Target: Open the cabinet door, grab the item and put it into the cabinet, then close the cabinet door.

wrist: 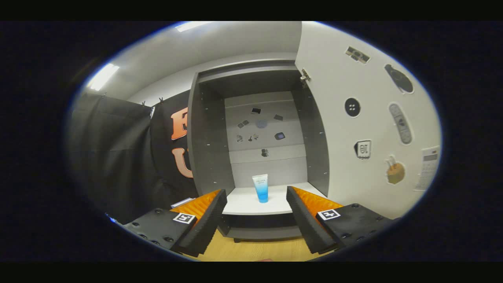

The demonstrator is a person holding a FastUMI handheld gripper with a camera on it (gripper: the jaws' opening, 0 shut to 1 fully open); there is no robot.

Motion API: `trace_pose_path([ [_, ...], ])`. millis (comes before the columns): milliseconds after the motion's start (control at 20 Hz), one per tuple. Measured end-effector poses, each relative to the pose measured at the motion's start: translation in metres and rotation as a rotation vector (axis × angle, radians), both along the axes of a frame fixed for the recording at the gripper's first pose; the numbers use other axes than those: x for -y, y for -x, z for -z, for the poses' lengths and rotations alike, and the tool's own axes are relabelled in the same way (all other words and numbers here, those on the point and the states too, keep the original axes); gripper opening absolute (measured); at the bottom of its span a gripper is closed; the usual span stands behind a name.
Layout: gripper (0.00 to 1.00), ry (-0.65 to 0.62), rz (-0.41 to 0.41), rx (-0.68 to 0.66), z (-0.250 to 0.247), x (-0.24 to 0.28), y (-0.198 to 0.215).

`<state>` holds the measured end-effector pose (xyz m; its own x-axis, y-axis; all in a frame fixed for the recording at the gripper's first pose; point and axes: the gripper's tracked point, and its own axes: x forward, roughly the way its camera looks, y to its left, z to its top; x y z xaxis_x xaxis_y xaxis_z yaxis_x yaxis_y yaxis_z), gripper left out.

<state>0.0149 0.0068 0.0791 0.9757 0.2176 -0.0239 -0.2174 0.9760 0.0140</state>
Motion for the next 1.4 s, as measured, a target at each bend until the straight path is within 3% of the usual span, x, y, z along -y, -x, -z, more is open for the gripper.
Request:
trace_pose_path([
  [450,0.98,0.056,0.056,0.052,-0.04,0.113,0.154],
  [600,0.96,0.093,0.097,0.047,-0.041,0.155,0.191],
  [800,0.96,0.114,0.089,0.058,-0.052,0.194,0.223],
  [1050,0.96,0.12,0.195,0.086,-0.068,0.258,0.215],
  [1400,0.96,0.04,0.308,0.067,-0.058,0.306,0.159],
])
